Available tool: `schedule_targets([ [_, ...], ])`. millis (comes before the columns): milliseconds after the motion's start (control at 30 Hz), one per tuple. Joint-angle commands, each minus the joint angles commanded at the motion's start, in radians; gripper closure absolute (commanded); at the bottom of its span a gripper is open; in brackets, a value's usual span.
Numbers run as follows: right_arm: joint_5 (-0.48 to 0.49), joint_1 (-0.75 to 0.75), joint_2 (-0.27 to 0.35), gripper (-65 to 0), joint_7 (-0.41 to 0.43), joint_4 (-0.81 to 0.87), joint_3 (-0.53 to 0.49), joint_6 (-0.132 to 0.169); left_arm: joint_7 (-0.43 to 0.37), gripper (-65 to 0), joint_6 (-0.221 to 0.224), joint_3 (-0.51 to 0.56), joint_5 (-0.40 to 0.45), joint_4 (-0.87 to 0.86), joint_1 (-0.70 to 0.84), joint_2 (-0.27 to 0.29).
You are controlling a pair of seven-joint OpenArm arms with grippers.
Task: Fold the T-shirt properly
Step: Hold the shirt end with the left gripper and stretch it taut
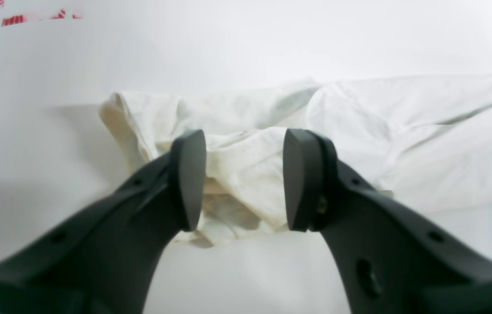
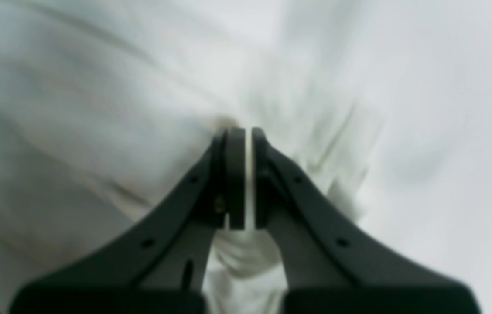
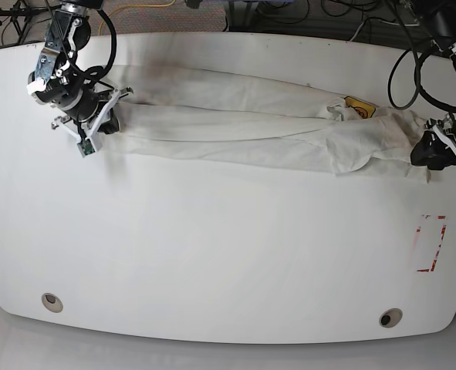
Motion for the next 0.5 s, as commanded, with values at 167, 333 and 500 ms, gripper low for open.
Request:
schedule_targets([
  [167, 0.009, 0.000, -0.020, -20.0, -0.048, 0.075, 0.000, 0.000, -0.066, -26.0, 0.000, 0.051, 0.141, -0.041, 0.000, 0.052],
  [333, 0.098, 0.000, -0.052, -42.0, -0.060, 0.084, 0.054, 0.000, -0.161, -26.0, 0.000, 0.097, 0.264, -0.130, 0.002, 0.061],
  [500, 0.292, -0.008, -0.054, -54.2, -0.074, 0.046, 0.178, 0.000, -0.213, -26.0, 0.000, 0.097, 0.331, -0.204, 0.002, 0.058],
])
